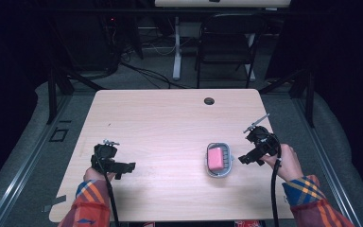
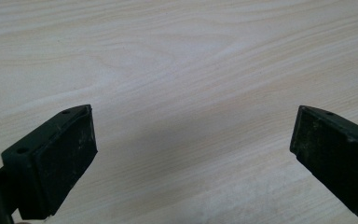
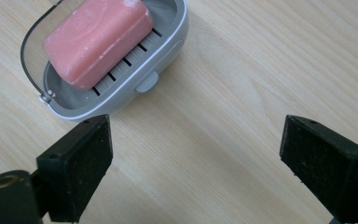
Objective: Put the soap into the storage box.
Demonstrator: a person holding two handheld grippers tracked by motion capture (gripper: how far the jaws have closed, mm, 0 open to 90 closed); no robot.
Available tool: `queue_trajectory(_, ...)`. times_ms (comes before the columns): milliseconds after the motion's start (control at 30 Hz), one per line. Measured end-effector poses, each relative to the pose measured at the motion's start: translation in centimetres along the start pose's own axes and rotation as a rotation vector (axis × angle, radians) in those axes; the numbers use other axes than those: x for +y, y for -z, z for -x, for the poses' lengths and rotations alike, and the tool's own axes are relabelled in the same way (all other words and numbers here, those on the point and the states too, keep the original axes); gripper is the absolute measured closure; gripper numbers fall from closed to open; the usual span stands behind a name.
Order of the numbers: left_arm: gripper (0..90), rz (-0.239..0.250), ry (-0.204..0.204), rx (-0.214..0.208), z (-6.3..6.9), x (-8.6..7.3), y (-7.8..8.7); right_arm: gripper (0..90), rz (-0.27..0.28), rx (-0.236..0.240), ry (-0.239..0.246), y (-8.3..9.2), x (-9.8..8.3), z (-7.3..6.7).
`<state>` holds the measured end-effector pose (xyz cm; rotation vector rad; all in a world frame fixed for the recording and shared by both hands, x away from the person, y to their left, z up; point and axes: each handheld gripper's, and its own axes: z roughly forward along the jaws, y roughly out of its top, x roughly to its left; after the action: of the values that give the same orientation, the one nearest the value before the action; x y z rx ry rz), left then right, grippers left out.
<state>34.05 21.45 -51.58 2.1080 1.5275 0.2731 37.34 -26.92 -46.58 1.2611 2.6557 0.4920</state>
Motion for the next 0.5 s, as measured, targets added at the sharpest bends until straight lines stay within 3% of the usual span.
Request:
queue_trajectory(167, 0.2, 0.0, 0.0, 0.001, 0.0, 0.0, 0.0, 4.0, 0.015, -0.023, 0.0, -0.1, -0.9, 0.3)
queue_trajectory(200, 0.2, -0.003, -0.001, 0.001, 0.0, 0.0, 0.0, 2.7, 0.022, -0.007, -0.011, -0.2, -1.1, 0.3)
queue_trajectory(233, 0.2, -0.002, -0.002, 0.001, 0.0, 0.0, -0.1, 2.2, 0.003, -0.015, 0.005, -0.2, -1.3, 0.5)
queue_trajectory(300, 0.2, 0.0, 0.0, 0.001, 0.0, 0.0, -0.1, 0.1, 0.01, -0.014, -0.01, -0.4, -1.8, 0.6)
queue_trajectory(500, 0.2, -0.004, -0.002, 0.003, 0.0, 0.0, -0.1, 0.0, 0.007, -0.036, 0.003, -1.0, -3.4, 1.2)
